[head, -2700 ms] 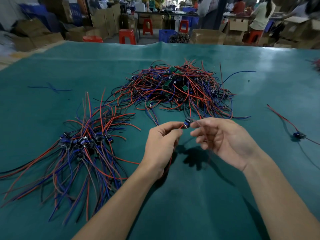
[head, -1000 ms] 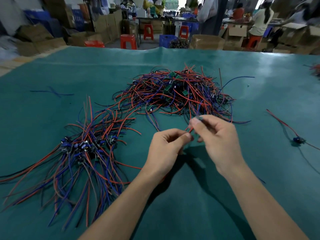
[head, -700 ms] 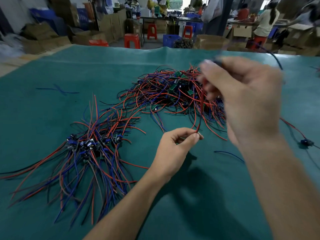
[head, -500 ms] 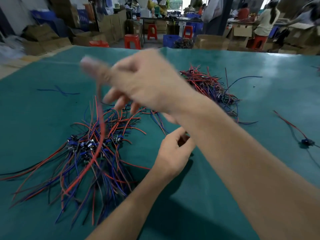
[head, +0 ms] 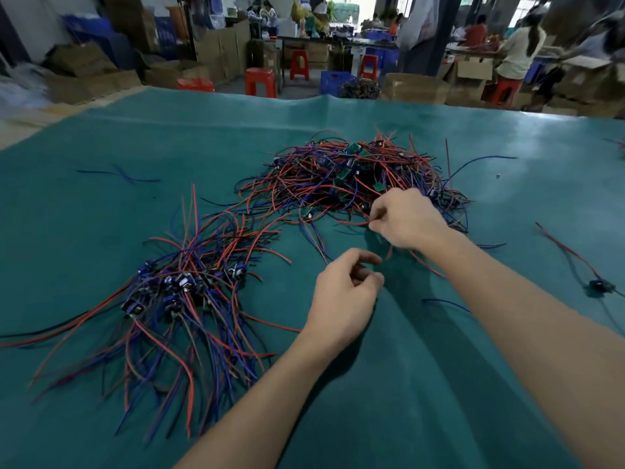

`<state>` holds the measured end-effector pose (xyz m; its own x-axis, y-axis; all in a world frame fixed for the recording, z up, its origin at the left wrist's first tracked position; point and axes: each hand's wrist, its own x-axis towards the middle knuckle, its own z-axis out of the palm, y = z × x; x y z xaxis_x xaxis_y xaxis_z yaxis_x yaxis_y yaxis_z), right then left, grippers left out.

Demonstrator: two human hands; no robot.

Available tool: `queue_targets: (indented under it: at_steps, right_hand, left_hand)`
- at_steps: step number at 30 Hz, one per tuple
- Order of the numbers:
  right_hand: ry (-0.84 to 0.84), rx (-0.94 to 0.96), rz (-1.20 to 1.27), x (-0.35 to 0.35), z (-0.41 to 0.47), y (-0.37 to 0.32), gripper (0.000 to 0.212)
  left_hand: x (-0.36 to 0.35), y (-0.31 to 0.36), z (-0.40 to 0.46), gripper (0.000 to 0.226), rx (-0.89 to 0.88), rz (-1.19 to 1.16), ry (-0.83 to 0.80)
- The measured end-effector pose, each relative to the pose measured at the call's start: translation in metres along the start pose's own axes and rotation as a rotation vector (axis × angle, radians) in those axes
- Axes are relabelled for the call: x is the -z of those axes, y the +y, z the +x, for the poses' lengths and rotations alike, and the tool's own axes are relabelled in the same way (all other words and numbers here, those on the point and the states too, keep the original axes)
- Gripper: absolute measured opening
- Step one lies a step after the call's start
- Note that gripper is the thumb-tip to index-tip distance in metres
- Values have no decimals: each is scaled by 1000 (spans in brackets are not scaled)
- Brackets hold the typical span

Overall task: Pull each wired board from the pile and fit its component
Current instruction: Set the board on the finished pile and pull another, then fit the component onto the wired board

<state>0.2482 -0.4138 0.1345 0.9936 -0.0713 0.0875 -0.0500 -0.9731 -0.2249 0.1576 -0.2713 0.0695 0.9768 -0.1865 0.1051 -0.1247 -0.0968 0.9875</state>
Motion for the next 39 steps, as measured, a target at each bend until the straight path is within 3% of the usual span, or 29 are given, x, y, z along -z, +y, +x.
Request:
queue_targets:
  at_steps: [2, 4, 6, 9, 11, 14, 18, 21, 23, 25, 28, 32, 34, 39]
  right_hand:
    - [68, 41, 210, 4, -9, 9, 14]
    - [116, 52, 575, 12, -32, 9, 16]
    - [87, 69, 941, 17, -62, 6, 12]
    - [-17, 126, 1182, 15, -103, 5, 15]
    - [-164, 160, 1247, 8, -121, 3, 15]
    - [-357, 183, 1190, -7, -130, -1, 15]
    - [-463, 211, 1048, -17, -129, 1, 13]
    - [-268, 52, 1058, -17, -123, 12, 8]
    - [-49, -85, 1094, -19, -118, 20, 18]
    - [58, -115, 1108, -21, -116, 20, 18]
    - [47, -106, 1235, -22, -117, 14, 23]
    - [-8, -129, 1376, -19, -117, 15, 2]
    - [-15, -142, 1451, -18, -118, 17, 7]
    - [84, -117, 1468, -18, -117, 18, 8]
  left_hand:
    - [0, -2, 2, 17, 16, -34, 27]
    - [0, -2, 2, 19, 35, -91, 53]
    - [1, 1, 2, 24, 56, -167, 64]
    - [1, 6, 1, 38, 109, -315, 55]
    - [1, 8, 1, 41, 107, -369, 33]
    - [3, 6, 0, 21, 59, -349, 16]
    - [5, 4, 0, 15, 58, -342, 43]
    - [6, 3, -1, 16, 30, -323, 77]
    - [5, 3, -3, 17, 29, -316, 52]
    - [5, 4, -4, 19, 14, -290, 7]
    - [6, 4, -6, 24, -12, -244, -56]
    - [5, 5, -9, 24, -21, -201, -54]
    - [5, 6, -8, 24, -1, -183, -28]
    - [2, 7, -9, 7, 41, -157, -151]
